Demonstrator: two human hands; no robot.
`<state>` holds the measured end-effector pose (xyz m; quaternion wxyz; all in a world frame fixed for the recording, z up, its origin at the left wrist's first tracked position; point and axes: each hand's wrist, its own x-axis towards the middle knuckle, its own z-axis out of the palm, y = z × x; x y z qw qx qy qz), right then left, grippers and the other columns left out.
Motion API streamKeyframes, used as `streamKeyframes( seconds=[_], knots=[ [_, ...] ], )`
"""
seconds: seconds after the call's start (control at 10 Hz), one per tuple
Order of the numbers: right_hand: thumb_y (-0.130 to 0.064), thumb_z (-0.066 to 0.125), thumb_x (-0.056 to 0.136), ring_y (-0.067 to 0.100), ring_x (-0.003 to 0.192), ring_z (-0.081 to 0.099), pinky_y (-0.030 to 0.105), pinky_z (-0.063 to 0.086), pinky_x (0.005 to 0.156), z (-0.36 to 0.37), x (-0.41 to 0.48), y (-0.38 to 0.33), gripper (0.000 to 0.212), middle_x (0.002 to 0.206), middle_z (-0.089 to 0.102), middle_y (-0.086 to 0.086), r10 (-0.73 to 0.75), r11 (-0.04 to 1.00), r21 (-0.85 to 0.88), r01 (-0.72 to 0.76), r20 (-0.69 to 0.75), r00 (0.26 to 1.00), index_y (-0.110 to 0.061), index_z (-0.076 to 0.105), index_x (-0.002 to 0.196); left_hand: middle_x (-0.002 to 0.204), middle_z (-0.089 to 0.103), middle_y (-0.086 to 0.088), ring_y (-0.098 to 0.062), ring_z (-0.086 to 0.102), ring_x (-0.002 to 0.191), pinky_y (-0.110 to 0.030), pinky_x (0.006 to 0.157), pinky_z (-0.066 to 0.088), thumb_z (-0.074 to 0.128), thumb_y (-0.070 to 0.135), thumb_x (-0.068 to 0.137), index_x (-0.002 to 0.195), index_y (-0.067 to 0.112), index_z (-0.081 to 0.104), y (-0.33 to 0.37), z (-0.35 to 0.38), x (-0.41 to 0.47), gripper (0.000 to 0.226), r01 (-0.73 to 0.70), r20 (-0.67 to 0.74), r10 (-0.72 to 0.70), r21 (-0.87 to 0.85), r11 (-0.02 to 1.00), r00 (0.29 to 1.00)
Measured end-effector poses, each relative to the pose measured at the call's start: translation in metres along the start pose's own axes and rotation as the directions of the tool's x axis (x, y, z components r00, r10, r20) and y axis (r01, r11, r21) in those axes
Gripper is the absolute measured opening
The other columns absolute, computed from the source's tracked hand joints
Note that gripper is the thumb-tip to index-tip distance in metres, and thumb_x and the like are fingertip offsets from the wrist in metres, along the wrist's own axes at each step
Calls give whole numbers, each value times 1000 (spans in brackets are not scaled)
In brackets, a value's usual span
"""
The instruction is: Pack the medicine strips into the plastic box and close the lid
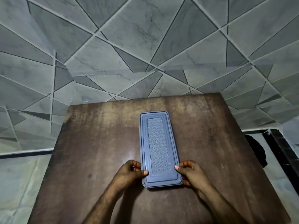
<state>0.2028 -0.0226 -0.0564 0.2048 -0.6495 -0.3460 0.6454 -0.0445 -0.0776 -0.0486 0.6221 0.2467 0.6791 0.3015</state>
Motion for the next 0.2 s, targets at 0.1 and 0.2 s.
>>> streamKeyframes(
  seconds=[0.1,0.2],
  knots=[
    [-26,73,83,20,83,65,40,55,82,5,7,-17,20,95,72,9,-175,966,-213,149,-106,979,-15,63,95,100,65,-3,-15,64,85,-31,78,53,84,34,68,108,19,59,16,7,3,49,-136,-187,188,261,956,964],
    [-27,67,88,21,95,65,26,47,83,14,0,-52,30,103,71,8,-345,890,-374,261,-179,921,-9,65,113,119,61,-3,-17,59,104,-27,87,47,78,35,76,125,17,55,47,17,4,57,-287,-259,415,417,863,872]
  ],
)
